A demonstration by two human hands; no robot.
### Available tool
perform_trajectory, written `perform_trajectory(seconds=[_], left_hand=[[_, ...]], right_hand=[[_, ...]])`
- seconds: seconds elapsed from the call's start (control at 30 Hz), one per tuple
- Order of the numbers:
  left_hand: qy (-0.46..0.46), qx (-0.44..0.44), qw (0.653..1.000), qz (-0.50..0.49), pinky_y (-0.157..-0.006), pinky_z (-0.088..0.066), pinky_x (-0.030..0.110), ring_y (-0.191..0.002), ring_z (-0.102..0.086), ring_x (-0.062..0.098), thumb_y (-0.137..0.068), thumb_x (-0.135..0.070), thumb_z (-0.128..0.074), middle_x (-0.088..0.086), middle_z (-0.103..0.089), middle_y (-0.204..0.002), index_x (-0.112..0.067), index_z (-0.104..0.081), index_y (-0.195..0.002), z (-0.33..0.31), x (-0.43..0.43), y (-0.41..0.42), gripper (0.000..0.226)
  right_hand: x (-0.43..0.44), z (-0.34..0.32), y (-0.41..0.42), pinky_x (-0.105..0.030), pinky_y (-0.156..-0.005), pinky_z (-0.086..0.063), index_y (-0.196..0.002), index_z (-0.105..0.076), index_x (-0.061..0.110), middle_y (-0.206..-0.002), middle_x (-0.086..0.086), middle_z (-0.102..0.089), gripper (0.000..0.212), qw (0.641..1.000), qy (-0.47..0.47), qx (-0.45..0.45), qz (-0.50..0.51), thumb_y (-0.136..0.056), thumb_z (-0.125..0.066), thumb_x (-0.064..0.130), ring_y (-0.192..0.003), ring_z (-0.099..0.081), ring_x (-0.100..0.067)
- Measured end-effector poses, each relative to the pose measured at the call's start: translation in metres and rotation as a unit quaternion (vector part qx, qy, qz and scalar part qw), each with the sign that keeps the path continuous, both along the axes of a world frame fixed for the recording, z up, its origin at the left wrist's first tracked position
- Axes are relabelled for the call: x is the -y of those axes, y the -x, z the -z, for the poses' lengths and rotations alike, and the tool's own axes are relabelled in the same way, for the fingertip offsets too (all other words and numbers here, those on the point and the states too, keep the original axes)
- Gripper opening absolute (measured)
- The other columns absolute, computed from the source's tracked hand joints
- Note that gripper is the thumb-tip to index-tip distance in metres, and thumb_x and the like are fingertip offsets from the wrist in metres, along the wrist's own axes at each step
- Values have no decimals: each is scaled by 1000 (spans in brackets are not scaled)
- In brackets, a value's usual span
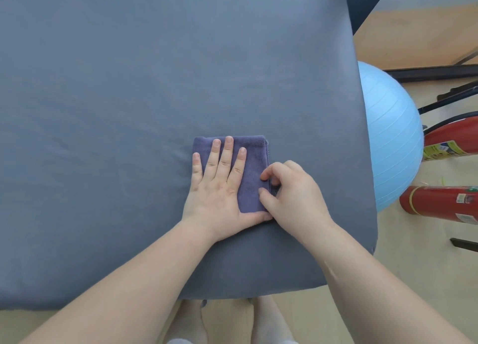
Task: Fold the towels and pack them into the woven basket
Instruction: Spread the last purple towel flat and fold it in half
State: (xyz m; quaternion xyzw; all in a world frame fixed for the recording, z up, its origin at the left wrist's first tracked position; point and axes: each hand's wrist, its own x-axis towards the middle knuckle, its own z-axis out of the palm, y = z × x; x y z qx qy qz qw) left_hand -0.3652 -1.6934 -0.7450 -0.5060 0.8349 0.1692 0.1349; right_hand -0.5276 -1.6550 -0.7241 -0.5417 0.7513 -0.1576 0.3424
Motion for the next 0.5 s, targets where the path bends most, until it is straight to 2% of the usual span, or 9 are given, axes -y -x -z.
perform_trajectory(seconds=[0.07,0.13,0.2,0.23,0.3,0.37,0.5], left_hand=[[-5,6,1000,-6,-118,18,57,-144,38,23,-59,-105,-23,4,39,-157,-21,30,-148,1,1,3,134],[-6,2,1000,-12,-118,18,57,-143,40,22,-58,-105,-24,3,40,-157,-22,32,-148,1,1,4,136],[-3,-9,1000,-20,-119,15,57,-143,40,21,-57,-105,-24,2,37,-159,-21,29,-152,1,1,4,138],[-2,-15,1000,-22,-120,13,57,-144,38,21,-57,-105,-24,2,35,-160,-19,26,-153,0,1,4,139],[1,-15,1000,-13,-120,11,57,-145,36,21,-57,-104,-24,3,32,-161,-15,21,-155,-1,1,2,140],[2,-1,1000,-3,-120,11,58,-145,36,23,-57,-103,-21,7,33,-160,-9,19,-155,-3,0,-3,142],[14,39,998,-51,-119,14,58,-145,36,28,-60,-99,0,15,36,-158,-4,24,-151,-5,0,-16,134]], right_hand=[[2,-1,4,-35,-68,-49,-101,-66,23,-99,4,-54,21,990,92,-106,-27,-82,-73,29,-83,-56,-21],[12,-2,3,-43,-90,-50,-120,-66,17,-124,-6,-59,37,968,178,-149,-97,-87,-67,32,-111,-57,-30],[24,2,-2,-49,-117,-31,-147,-49,16,-156,-7,-42,55,945,149,-195,-218,-98,-48,41,-145,-36,-31],[29,5,-4,-52,-122,-21,-155,-36,16,-164,-5,-28,62,933,106,-216,-268,-101,-36,47,-152,-21,-30],[36,15,0,-55,-124,-8,-162,-11,21,-170,2,-5,71,920,27,-225,-321,-101,-16,57,-156,0,-26],[37,26,8,-52,-125,-2,-161,3,24,-169,6,10,75,918,-7,-217,-332,-99,-8,64,-155,12,-21],[37,33,9,-50,-125,4,-159,11,30,-168,8,14,75,914,-6,-238,-328,-96,-8,67,-155,13,-22]])
